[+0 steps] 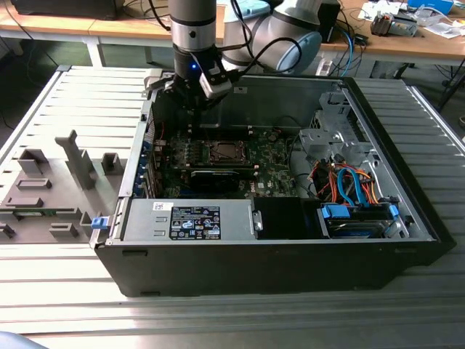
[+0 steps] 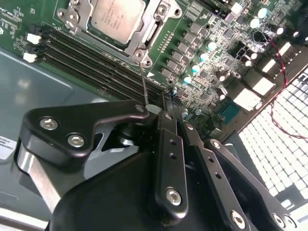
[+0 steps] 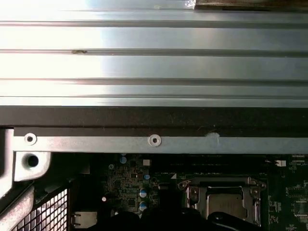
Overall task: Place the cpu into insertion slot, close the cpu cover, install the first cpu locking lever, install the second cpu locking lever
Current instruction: 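Install the first cpu locking lever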
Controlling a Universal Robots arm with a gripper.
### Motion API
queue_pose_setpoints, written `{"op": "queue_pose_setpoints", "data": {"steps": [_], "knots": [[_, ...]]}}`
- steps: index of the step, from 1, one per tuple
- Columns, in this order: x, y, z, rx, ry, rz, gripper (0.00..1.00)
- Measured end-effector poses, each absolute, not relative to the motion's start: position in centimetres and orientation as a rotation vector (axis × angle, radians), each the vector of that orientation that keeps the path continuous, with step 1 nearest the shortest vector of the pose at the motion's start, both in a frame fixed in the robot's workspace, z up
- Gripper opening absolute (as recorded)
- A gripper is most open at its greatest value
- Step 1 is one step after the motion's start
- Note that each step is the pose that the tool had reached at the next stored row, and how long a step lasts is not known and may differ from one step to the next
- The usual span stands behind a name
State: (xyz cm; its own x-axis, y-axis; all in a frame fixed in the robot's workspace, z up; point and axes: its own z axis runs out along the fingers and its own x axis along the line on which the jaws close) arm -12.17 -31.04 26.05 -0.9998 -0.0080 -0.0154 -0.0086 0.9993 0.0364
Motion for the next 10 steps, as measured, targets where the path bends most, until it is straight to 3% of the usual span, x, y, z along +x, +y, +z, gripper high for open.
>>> {"op": "queue_pose_setpoints", "data": {"steps": [10], "knots": [[-11.27,-31.04,26.03,-0.017,3.126,0.057,0.11]]}}
